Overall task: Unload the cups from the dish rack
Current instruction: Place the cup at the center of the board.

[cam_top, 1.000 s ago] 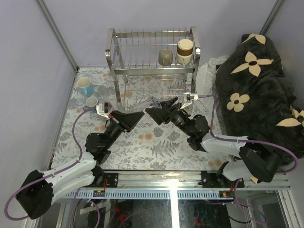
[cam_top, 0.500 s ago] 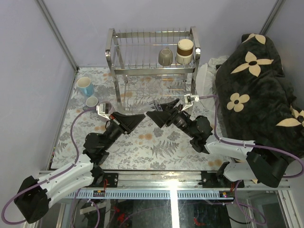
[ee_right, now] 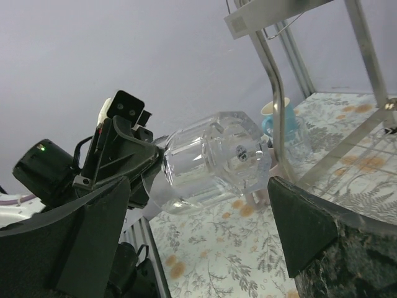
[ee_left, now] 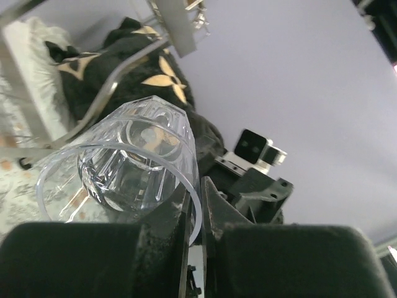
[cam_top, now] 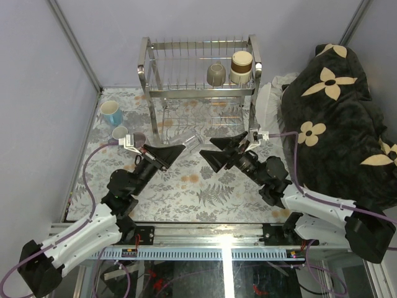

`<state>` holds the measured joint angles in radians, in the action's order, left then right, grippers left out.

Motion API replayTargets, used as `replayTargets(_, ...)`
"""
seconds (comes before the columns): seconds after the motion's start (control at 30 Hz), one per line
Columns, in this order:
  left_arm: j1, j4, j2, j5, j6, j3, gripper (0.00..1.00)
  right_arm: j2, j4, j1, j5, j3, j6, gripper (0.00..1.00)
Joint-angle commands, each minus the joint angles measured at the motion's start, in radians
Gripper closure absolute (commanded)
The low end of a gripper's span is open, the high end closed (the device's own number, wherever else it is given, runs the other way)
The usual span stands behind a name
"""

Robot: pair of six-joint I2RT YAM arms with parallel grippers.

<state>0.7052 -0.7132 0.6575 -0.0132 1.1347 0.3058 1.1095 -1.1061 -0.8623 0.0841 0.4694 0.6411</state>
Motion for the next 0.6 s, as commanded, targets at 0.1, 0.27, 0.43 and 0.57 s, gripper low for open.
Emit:
replayTargets(0.1, -0.008, 0.612, -0.142, -0.227, -0.086, 0.217, 1.00, -0.168, 0.223, 0.004, -0.099, -0.033, -0.155, 0.01)
replayTargets(0.27, -0.008, 1.013, -0.193, -0.403, -0.097, 0.348, 1.00, -0.257, 0.277, 0.003, -0.128, -0.082, -0.191, 0.01)
replayTargets(0.43, -0.007, 1.300, -0.219, -0.556, -0.136, 0.464, 1.00, -0.295, 0.398, 0.003, -0.149, -0.054, -0.219, 0.00)
replayTargets(0.57, -0.009, 1.476, -0.210, -0.681, -0.155, 0.562, 1.00, -0.306, 0.380, 0.004, -0.153, -0.080, -0.214, 0.00)
